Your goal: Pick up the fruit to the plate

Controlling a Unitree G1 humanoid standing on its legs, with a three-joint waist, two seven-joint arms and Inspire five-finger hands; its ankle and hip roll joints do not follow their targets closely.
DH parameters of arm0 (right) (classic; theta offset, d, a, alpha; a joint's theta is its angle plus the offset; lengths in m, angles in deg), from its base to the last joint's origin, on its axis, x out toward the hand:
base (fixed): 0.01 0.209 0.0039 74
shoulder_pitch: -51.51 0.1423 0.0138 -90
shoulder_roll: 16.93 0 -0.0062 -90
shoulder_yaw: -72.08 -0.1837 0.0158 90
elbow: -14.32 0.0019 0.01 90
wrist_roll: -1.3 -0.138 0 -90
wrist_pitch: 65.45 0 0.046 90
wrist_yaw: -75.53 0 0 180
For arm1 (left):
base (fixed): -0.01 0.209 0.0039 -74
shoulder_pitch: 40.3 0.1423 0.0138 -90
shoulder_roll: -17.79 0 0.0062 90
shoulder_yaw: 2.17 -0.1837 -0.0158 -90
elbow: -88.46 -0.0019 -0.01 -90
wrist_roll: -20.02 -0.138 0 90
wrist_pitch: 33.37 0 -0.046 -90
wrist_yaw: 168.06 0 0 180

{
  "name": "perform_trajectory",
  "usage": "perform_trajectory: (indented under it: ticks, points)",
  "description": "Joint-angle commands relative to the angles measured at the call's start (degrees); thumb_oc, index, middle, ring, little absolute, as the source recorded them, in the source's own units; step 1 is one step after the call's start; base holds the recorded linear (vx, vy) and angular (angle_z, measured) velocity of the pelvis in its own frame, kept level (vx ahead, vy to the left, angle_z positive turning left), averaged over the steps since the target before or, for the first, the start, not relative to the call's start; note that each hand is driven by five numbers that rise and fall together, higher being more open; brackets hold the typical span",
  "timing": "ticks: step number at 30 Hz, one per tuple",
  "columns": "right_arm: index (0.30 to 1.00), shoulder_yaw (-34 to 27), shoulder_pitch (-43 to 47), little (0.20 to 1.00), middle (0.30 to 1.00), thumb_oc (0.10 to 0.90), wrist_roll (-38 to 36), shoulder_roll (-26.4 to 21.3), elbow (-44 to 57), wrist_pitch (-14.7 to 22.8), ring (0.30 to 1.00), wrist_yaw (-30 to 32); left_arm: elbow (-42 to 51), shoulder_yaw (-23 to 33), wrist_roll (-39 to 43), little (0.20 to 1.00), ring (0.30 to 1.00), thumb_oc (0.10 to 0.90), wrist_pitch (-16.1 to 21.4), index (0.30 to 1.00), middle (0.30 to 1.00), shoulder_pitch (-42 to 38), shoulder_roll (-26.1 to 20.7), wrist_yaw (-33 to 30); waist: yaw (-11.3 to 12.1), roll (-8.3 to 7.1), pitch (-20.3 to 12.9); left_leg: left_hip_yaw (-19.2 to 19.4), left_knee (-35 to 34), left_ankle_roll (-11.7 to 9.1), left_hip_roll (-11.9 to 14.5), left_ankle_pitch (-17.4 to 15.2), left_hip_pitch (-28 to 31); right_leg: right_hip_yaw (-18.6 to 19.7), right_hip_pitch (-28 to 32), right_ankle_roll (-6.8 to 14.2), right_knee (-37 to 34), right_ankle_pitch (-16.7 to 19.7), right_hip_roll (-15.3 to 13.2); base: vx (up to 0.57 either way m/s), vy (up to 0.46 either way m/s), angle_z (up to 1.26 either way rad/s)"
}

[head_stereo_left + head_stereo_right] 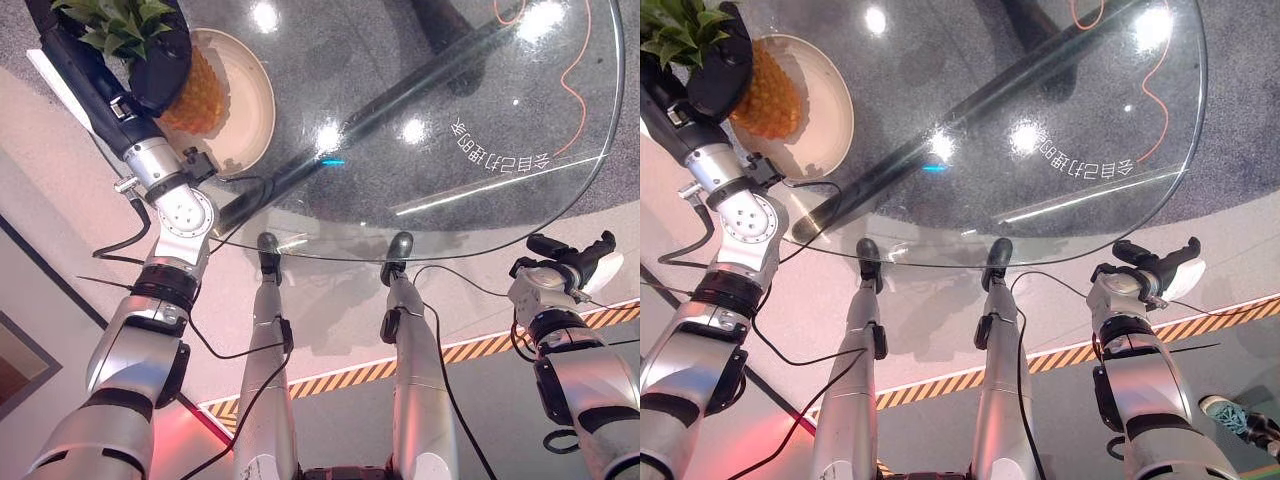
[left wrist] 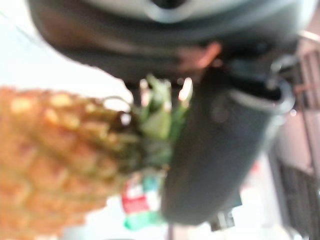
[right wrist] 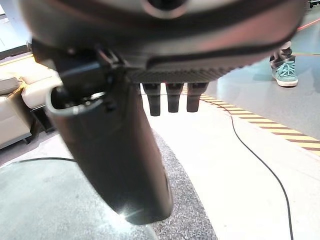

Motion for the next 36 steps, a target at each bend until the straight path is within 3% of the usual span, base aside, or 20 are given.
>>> perform_trajectory:
  ticks: [1,36]
  points:
    - [0.900,-0.96,-4.06,0.900,0.900,0.800,0.64,-2.91,-1.16,1.70,0.900,4.06,5.32,4.85,-4.61,0.900,0.900,0.800,7.32,0.900,0.900,-3.24,-2.15,-2.57,1.22,-0.77,-1.40,0.73,6.52,0.47,-1.67,-8.31,-1.88,-2.08,2.19,2.08,-2.72,-1.68,0.82,0.00,0.000,0.00]
    - [0.900,-2.65,-7.79,0.900,0.900,0.800,-0.54,-2.09,-1.14,3.22,0.900,2.68,16.15,6.91,-3.04,0.900,0.900,0.800,8.94,0.900,0.900,2.31,-3.59,3.82,2.97,-2.81,-1.40,0.64,7.63,1.13,-1.11,-10.36,3.59,-3.20,8.69,3.22,-3.63,-1.08,0.10,0.00,-0.004,0.02]
